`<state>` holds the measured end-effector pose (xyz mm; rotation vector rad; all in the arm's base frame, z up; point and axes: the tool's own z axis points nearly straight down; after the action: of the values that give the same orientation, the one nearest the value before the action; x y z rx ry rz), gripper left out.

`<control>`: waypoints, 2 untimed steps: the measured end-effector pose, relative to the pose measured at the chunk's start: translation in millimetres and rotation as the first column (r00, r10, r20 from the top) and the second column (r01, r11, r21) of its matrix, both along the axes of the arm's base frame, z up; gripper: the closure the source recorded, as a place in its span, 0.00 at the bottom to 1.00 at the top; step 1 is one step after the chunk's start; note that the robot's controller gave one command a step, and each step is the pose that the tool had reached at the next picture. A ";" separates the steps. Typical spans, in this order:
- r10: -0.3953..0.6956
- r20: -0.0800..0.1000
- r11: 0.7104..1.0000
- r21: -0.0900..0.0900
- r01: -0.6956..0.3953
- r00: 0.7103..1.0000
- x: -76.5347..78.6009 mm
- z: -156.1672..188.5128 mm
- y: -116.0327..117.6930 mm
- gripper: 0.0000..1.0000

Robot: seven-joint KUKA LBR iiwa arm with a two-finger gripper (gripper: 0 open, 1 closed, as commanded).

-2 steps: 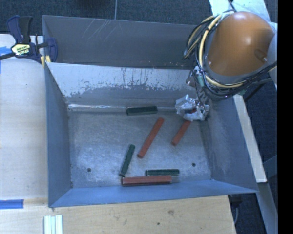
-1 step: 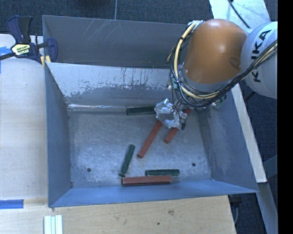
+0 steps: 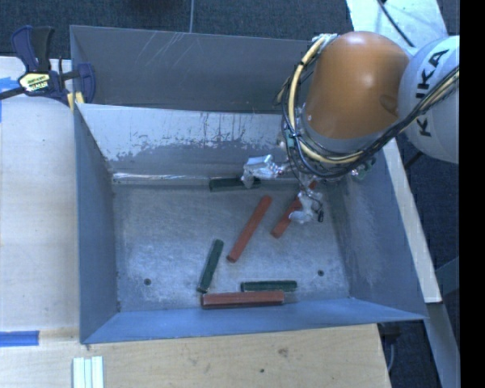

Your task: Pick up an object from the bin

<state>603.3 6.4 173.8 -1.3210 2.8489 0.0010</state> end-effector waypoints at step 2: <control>0.216 0.004 0.976 -0.004 -0.216 0.976 14.7 -99.9 13.3 1.00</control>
Offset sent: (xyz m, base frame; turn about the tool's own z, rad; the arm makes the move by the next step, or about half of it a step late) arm 0.0121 0.0157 -0.1038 -0.2230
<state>618.0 19.6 73.9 -1.6214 2.6869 -0.0065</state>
